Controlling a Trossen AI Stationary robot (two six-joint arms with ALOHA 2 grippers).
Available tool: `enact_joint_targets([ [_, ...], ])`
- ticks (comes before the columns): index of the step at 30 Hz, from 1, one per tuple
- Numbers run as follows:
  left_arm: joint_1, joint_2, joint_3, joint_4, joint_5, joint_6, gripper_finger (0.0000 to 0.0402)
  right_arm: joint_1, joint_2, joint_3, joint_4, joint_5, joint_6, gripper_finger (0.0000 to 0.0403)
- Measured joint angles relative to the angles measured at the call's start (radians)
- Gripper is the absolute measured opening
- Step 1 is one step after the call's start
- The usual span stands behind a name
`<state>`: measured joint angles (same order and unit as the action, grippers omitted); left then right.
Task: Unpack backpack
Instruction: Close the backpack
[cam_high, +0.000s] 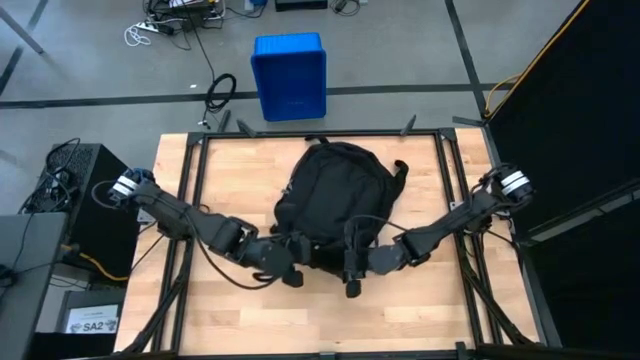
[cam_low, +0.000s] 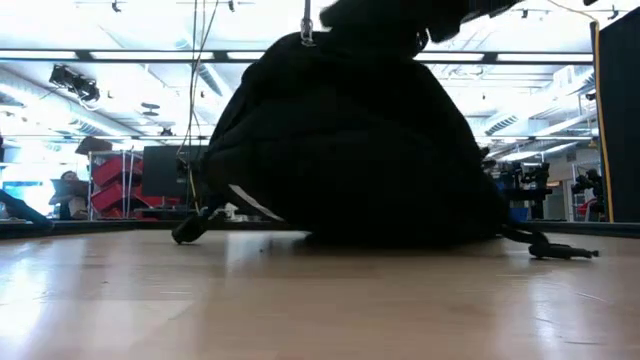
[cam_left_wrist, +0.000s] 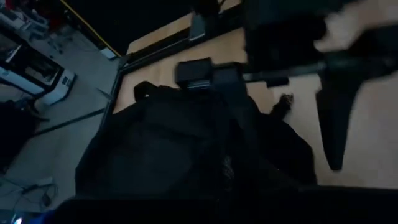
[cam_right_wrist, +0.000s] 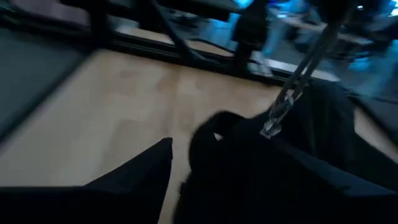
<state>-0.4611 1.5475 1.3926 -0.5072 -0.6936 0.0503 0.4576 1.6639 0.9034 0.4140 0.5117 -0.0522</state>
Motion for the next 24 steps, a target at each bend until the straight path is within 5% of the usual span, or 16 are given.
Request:
enact_joint_targets([
  [13,0.048,0.005,0.003,0.136,0.088,0.08,0.0,-0.016,0.035,0.0,-0.047,0.518,-0.19,0.0236],
  [17,0.047,0.005,0.003,0.143,0.112,0.081,0.0,-0.04,0.035,0.0,-0.05,0.532,-0.211,0.0179],
  [22,0.043,0.005,0.008,0.092,0.119,0.074,0.0,-0.024,0.028,-0.003,-0.057,0.54,-0.262,0.003],
  [24,0.041,0.003,0.01,0.042,0.119,0.043,0.0,-0.005,0.015,-0.005,-0.067,0.541,-0.266,0.0015],
])
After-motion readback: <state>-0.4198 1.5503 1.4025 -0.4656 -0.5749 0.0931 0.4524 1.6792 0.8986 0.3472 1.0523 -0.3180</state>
